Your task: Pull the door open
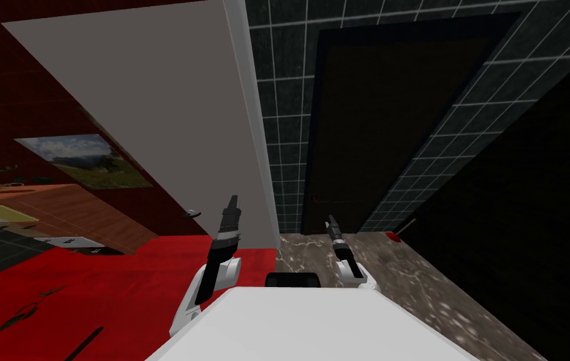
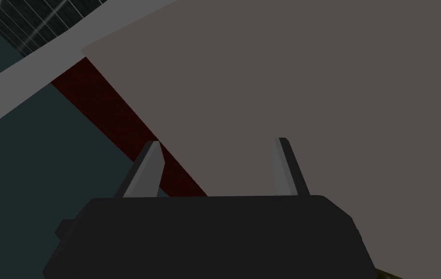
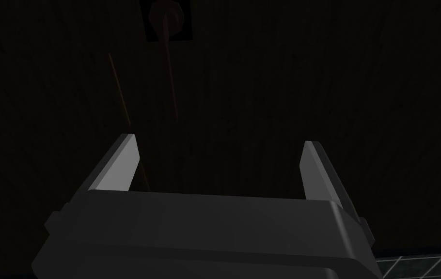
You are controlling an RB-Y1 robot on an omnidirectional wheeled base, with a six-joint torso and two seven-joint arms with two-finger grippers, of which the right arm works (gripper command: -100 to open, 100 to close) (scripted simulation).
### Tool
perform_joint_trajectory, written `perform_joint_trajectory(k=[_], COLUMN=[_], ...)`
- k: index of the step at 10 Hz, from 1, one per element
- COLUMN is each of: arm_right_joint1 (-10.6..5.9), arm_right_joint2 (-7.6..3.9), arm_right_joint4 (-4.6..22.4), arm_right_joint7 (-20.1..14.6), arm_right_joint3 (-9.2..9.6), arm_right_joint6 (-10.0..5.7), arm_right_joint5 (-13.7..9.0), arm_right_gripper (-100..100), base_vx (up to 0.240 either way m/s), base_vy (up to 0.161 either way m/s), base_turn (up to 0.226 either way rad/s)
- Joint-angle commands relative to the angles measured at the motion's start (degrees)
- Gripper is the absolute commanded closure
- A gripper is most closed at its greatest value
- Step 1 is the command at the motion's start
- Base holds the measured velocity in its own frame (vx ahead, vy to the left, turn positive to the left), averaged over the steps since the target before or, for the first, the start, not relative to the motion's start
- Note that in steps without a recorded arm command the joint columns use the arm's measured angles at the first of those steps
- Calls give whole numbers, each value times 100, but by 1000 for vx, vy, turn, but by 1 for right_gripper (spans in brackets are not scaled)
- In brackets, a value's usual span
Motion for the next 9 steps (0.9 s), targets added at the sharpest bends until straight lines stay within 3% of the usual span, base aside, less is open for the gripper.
perform_joint_trajectory(k=[1,9], arm_right_joint1=[-101,-439], arm_right_joint2=[-26,-109], arm_right_joint4=[266,1213], arm_right_joint7=[1,12], arm_right_joint3=[-7,-28], arm_right_joint6=[-61,-279], arm_right_joint5=[-15,-66], arm_right_gripper=[-100,-100], base_vx=[69,78], base_vy=[-53,-39], base_turn=[73,61])
